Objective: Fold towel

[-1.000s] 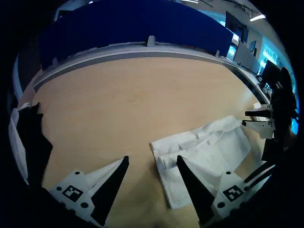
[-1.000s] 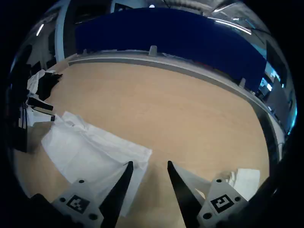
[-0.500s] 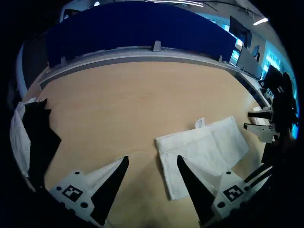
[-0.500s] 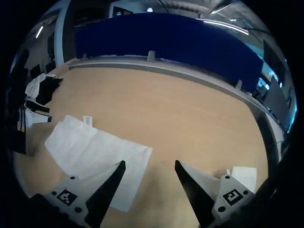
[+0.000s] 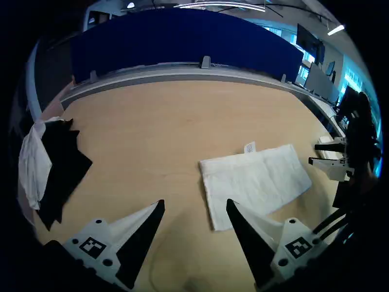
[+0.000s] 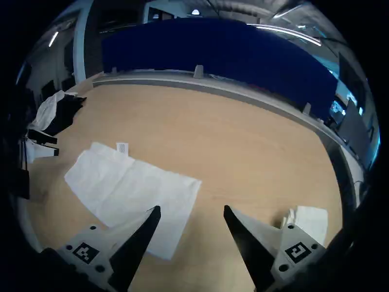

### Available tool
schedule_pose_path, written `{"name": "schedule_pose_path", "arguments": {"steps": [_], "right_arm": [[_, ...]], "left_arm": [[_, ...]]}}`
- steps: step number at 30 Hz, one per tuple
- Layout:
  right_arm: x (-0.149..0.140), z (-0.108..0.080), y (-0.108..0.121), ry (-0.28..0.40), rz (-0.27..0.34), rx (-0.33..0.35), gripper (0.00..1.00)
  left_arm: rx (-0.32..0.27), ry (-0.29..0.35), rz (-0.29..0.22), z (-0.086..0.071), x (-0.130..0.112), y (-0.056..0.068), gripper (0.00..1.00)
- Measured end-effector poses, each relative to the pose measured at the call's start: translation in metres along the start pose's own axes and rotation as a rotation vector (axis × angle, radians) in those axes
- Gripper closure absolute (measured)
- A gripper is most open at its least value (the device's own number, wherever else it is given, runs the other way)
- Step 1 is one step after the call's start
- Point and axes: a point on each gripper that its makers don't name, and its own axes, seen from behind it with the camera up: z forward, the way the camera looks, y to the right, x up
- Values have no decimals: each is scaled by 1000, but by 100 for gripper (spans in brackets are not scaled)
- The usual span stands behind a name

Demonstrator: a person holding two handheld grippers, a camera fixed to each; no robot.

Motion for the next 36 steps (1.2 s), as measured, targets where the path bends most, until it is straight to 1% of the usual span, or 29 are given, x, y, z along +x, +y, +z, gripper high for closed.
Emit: {"name": "schedule_pose_path", "arguments": {"steps": [6,11,14,18,24,26,29,32,36], "right_arm": [[-7,-11,-6,0,-9,14,0],[-14,-15,-11,-7,-24,30,0],[-19,-17,-15,-16,-42,51,1],[-28,-20,-24,-40,-83,97,5],[-45,-23,-39,-90,-174,176,11],[-51,-23,-41,-109,-205,195,14],[-57,-23,-42,-131,-235,215,21],[-61,-22,-43,-148,-251,233,30],[-63,-21,-42,-168,-265,247,38]], "left_arm": [[17,-8,-21,-24,-21,2,6],[41,-14,-37,-43,-38,0,6],[56,-17,-48,-53,-46,-3,6],[73,-17,-61,-67,-54,-7,6],[102,-12,-76,-91,-64,-15,6],[111,-9,-81,-99,-68,-17,6],[123,-8,-94,-109,-73,-20,6],[132,-5,-107,-117,-78,-24,6],[147,-2,-121,-125,-81,-29,6]]}}
